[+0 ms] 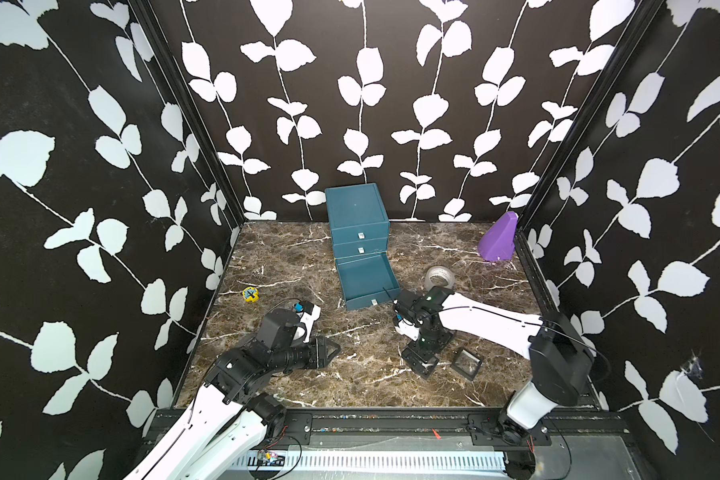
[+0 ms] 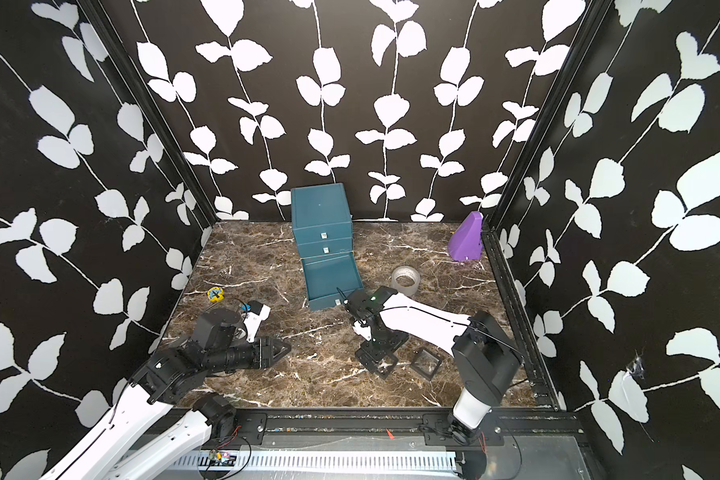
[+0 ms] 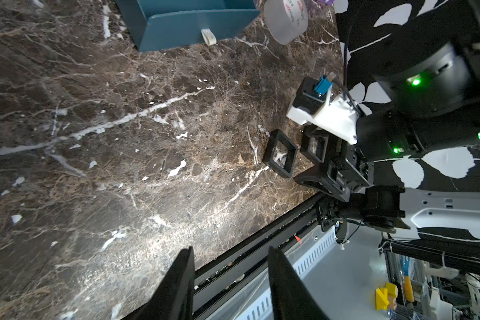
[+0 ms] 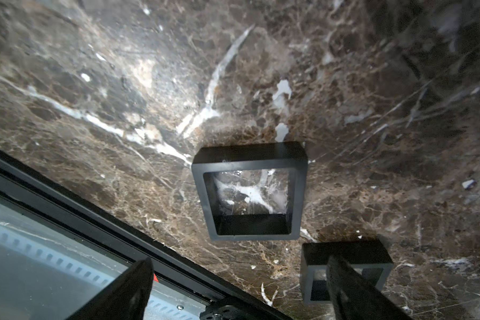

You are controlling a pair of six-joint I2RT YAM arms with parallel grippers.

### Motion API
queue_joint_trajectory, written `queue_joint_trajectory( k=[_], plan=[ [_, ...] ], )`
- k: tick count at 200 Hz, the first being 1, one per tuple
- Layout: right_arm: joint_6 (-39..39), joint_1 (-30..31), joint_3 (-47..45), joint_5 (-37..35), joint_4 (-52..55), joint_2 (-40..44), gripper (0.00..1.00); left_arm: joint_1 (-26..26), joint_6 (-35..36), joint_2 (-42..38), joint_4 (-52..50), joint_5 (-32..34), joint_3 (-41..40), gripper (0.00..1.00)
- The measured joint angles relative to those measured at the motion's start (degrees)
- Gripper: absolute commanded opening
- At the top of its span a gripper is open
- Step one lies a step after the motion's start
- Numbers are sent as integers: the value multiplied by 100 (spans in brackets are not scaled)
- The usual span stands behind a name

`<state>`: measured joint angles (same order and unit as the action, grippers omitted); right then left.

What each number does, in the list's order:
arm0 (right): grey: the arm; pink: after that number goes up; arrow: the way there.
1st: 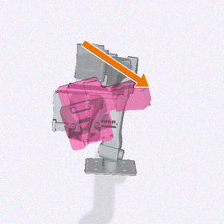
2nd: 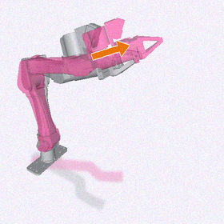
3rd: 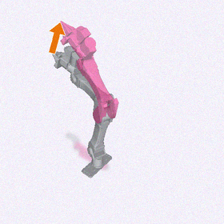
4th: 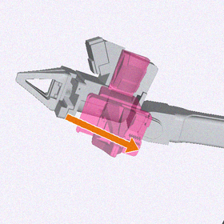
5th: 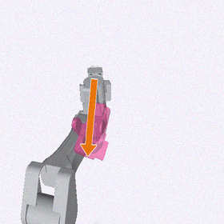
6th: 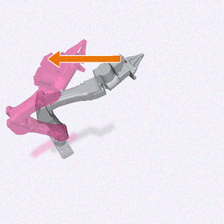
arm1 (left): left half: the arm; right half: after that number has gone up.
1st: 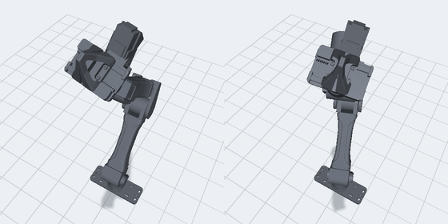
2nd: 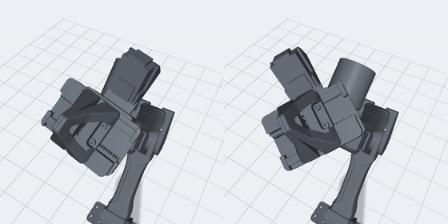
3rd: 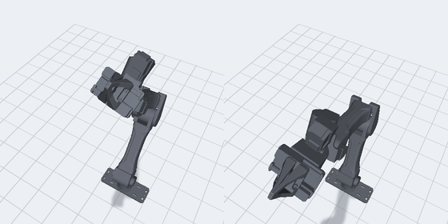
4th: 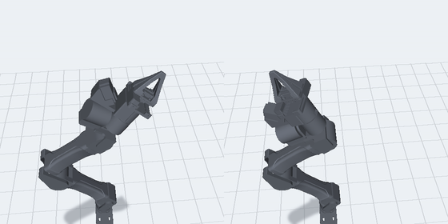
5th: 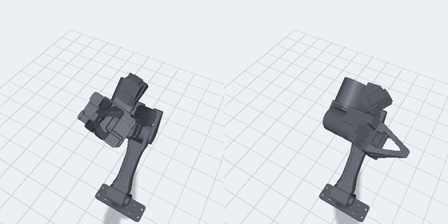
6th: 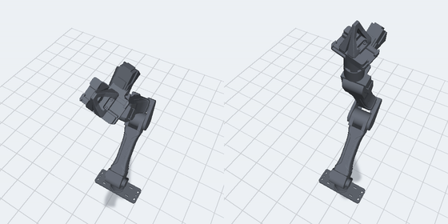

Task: Place the brooch boxes into the drawer by color
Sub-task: Pick up the brooch box from the center of the board.

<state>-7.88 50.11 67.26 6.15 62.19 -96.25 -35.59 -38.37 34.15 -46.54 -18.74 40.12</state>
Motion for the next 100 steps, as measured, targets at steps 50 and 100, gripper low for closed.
queue_joint_trajectory(
  k=[50,100],
  plan=[
    [48,22,0,-76,-11,-310,100,0,-66,136,15,103,-28,41],
    [59,22,-2,-81,-101,-590,98,0,-39,330,24,109,28,41]
  ],
)
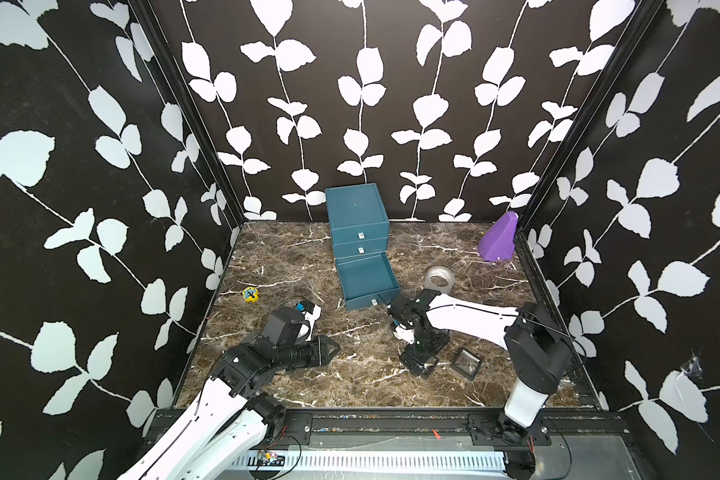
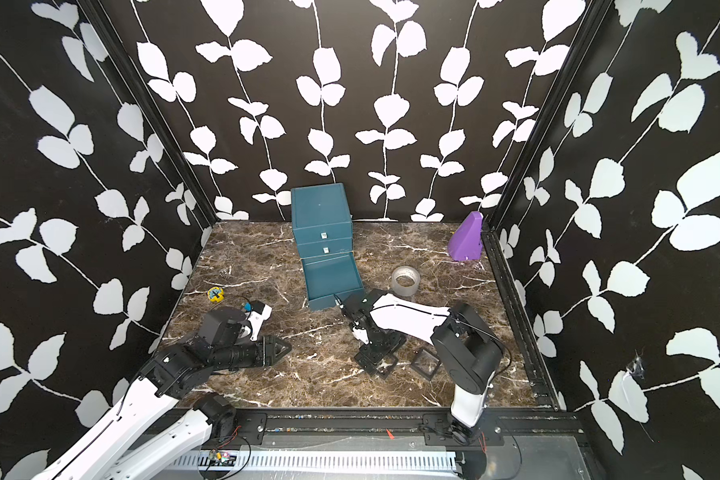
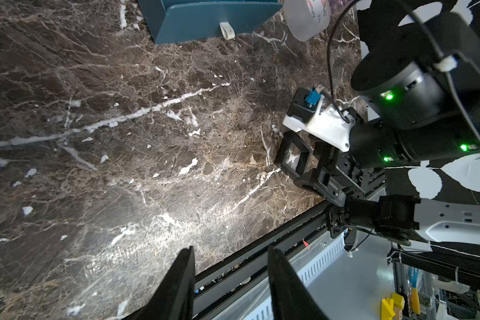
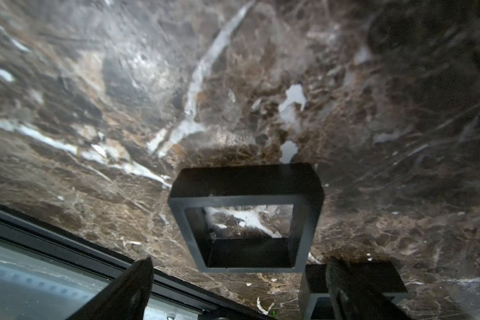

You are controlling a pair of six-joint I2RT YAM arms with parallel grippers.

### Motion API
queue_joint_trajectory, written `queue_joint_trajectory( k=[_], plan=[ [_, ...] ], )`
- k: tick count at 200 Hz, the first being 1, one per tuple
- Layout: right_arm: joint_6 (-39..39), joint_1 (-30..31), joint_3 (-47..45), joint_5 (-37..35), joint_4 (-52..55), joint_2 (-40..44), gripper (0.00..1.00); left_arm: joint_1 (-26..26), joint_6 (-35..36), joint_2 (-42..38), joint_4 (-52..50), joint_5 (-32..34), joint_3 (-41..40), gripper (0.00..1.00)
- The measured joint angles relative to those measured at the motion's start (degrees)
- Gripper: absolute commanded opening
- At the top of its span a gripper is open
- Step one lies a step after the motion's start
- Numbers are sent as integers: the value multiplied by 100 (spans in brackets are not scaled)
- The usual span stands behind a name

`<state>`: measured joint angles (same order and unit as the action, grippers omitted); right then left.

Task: Place the brooch boxes into the drawer by color
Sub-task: Pick up the brooch box from the center of the board.

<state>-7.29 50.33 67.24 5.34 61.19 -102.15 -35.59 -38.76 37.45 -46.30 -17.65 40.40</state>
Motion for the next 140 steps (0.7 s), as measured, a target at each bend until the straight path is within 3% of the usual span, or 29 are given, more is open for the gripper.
queue_joint_trajectory(
  k=[90,140],
  plan=[
    [-157,0,-306,-50,-304,-111,80,0,98,160,42,13,114,40],
    [-380,2,-402,-168,-385,-83,60,0,129,260,122,15,157,39]
  ],
)
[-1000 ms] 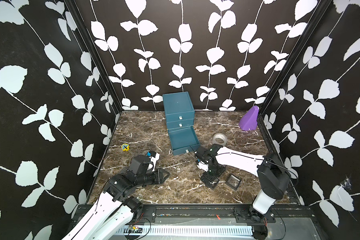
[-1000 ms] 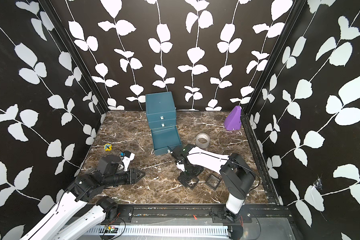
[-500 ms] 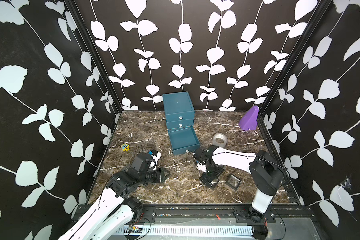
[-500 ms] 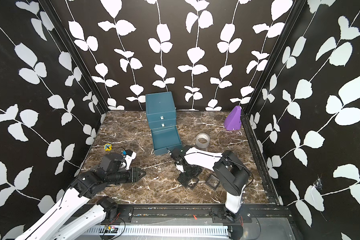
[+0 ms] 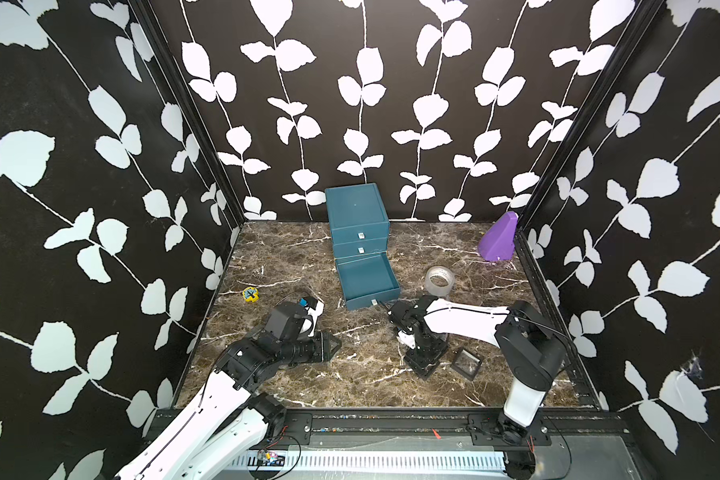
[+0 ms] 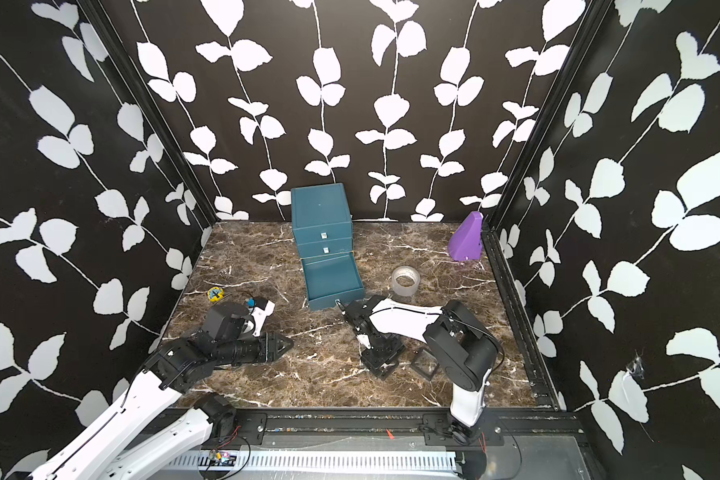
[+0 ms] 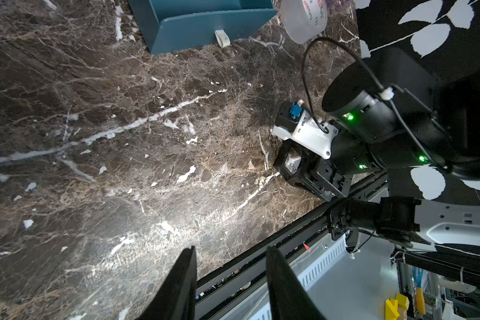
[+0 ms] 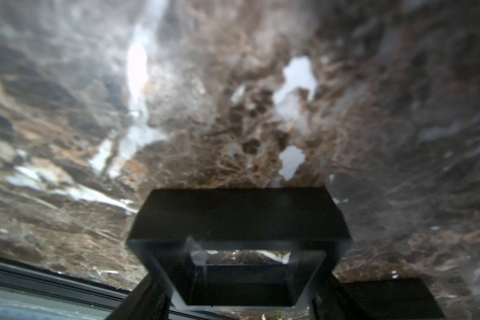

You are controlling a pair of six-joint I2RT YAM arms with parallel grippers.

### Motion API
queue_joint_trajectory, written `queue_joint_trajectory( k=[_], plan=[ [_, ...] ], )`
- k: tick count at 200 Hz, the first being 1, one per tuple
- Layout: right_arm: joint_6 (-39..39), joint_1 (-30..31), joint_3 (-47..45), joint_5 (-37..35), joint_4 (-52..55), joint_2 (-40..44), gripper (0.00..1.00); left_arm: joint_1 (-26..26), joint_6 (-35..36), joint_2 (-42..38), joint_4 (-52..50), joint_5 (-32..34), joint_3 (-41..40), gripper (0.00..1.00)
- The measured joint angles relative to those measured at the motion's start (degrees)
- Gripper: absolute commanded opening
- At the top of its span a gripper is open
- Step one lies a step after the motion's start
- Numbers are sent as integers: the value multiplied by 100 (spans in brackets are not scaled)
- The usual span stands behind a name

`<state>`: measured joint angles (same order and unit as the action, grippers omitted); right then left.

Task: Place the brooch boxes into the drawer by color
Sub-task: Pick up the brooch box from the center of the board, then place the brooch box in the drawer.

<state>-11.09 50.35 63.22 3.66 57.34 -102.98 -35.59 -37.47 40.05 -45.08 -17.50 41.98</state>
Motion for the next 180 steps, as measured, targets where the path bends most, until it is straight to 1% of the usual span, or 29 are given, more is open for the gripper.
queue_joint_trajectory(
  k=[21,44,68,98,119,149,180],
  plan=[
    [-127,2,17,-149,-46,107,53,0,4,31,37,17,2,39],
    [-302,2,345,-295,55,260,52,0,20,96,55,94,35,39],
    [-531,2,1196,-444,138,291,52,0,37,258,90,262,177,39],
    [-846,0,2417,-601,111,216,51,79,39,728,227,457,496,39],
    [-1084,-13,3338,-673,79,-116,50,295,-52,997,498,496,527,39],
    [-1394,-72,4566,-719,39,-946,49,651,-223,1161,831,538,527,39],
    [-1670,-166,5399,-713,33,-1790,48,973,-286,1180,1121,597,525,40]
  ],
)
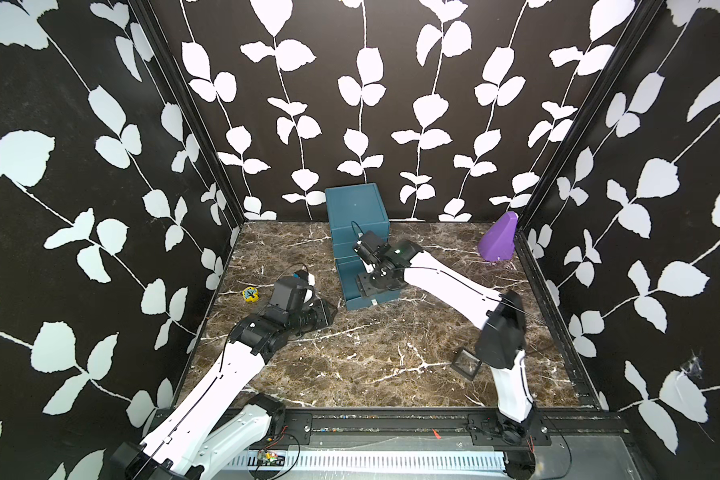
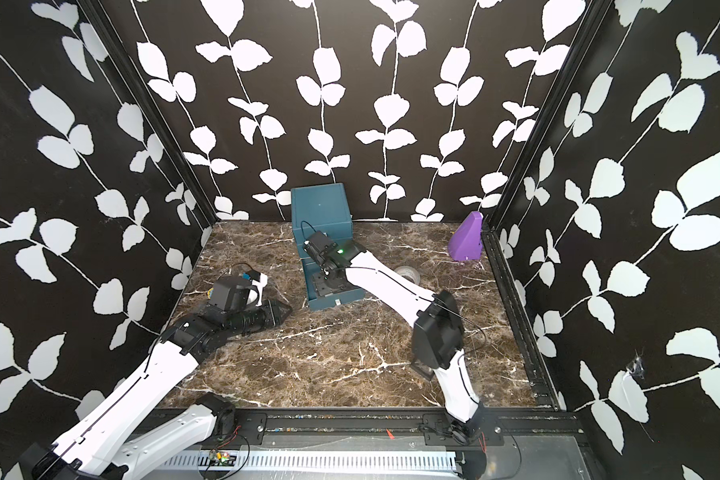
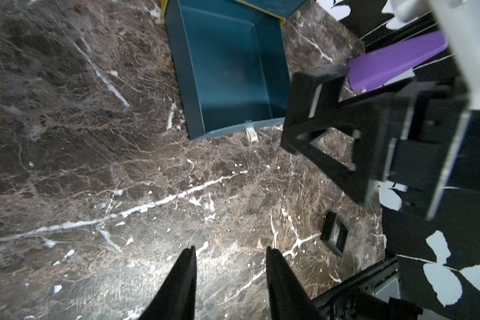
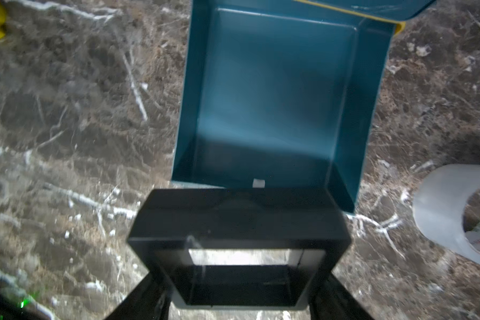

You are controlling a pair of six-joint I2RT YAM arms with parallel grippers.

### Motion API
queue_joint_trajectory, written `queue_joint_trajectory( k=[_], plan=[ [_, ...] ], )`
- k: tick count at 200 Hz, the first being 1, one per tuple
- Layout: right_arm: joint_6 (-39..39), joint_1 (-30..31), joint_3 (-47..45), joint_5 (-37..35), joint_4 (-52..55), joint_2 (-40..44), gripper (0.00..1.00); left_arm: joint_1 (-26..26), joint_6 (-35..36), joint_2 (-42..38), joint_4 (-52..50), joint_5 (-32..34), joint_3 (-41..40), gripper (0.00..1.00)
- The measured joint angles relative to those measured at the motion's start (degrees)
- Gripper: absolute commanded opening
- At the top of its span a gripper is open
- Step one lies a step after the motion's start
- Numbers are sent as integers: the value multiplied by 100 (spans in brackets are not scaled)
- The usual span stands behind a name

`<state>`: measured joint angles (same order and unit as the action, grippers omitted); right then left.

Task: Place the brooch boxes into the drawer by color
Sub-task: Place the brooch box in the drawer.

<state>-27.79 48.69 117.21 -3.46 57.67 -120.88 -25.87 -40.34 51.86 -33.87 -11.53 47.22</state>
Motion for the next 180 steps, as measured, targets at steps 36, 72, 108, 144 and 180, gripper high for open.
queue_joint_trajectory(
  k=[36,72,108,144,180],
  plan=[
    [-223,-66,538,-2,-4,-649,46,232,-37,96,330,50,0,40],
    [-372,-79,951,-22,-70,-1067,46,269,-33,341,483,48,0,40],
    [-487,-101,1305,-17,-133,-1456,46,284,2,433,509,44,61,40],
    [-555,-107,1316,42,-205,-1716,48,293,22,439,531,39,149,40],
    [-627,-114,1467,133,-254,-2017,53,310,33,461,553,17,162,40]
  ],
)
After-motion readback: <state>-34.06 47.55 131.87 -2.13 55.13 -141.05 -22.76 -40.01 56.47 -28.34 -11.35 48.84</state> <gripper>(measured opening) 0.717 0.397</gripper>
